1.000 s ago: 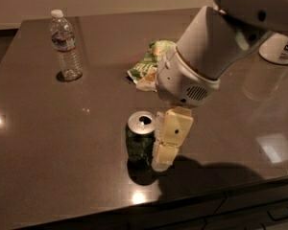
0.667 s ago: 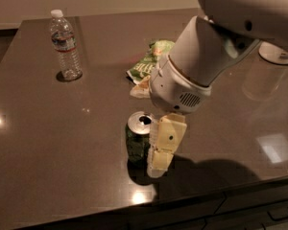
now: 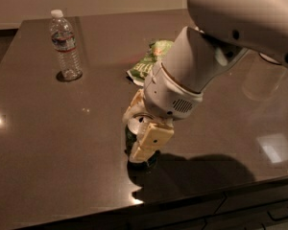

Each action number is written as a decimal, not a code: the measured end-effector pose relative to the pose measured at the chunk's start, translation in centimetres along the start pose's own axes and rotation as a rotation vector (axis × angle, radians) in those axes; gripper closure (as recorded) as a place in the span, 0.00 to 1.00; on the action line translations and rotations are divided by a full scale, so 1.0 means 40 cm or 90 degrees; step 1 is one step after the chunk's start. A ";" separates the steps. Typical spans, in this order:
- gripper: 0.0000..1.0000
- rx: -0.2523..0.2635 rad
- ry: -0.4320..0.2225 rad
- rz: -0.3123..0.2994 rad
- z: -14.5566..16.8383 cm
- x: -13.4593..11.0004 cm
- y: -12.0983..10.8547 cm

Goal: Move green can near water bottle

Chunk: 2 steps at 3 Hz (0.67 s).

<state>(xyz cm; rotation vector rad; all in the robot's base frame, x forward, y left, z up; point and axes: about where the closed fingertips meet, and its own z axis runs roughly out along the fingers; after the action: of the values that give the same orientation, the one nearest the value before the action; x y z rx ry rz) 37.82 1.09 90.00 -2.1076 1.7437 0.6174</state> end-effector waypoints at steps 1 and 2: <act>0.68 -0.002 -0.010 0.005 -0.015 -0.008 -0.011; 0.91 0.011 -0.017 0.025 -0.052 -0.016 -0.064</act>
Offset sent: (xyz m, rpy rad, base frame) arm 0.0698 -0.0022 0.0501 0.0514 0.0062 -0.1204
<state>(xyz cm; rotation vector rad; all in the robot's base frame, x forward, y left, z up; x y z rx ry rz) 40.49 1.06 92.07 -2.0484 1.7742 0.6359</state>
